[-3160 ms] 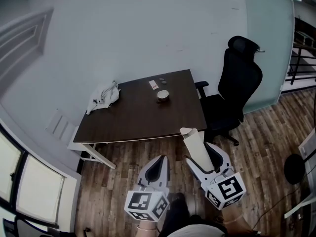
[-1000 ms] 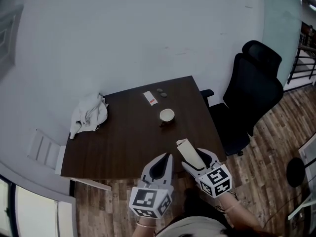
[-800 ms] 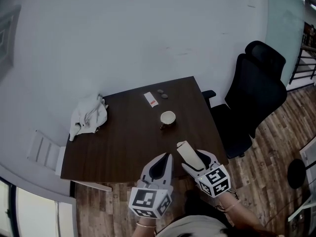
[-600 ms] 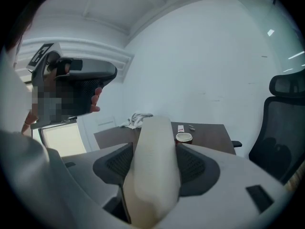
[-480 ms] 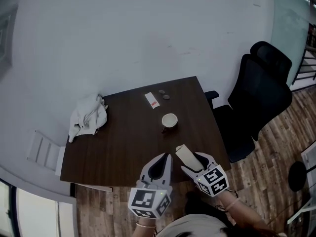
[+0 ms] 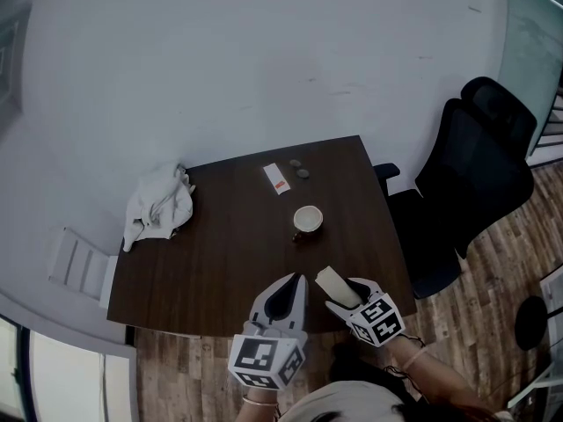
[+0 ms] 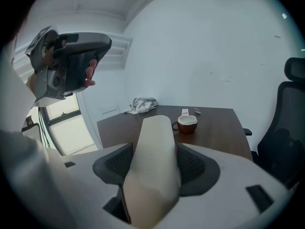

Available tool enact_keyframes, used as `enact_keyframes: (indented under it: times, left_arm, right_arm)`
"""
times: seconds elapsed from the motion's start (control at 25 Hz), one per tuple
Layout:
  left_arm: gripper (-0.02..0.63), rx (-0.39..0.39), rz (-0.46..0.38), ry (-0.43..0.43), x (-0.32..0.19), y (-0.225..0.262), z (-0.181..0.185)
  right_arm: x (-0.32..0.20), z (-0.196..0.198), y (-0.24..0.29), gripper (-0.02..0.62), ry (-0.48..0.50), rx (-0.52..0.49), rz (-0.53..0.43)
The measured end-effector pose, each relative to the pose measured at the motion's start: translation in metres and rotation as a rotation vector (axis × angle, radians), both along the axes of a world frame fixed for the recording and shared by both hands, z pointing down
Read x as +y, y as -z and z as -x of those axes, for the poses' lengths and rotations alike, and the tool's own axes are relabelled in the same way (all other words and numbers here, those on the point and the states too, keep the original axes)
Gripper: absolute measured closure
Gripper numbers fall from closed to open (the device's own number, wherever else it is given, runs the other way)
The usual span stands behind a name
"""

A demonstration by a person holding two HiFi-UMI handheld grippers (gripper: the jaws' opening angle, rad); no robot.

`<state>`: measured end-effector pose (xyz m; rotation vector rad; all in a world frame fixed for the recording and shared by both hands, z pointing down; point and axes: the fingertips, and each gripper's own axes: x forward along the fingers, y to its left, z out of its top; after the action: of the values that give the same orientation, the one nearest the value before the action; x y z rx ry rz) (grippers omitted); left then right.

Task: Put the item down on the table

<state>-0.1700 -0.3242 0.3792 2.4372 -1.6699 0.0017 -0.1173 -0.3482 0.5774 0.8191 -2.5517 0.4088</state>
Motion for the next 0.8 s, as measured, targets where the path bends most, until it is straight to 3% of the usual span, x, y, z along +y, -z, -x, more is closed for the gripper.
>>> enact_keyframes:
  times: [0.8]
  left_arm:
    - [0.589, -0.001, 0.058, 0.025, -0.043, -0.022, 0.01]
  right_arm:
    - [-0.055, -0.012, -0.052, 0.299, -0.008, 0.15, 0.045]
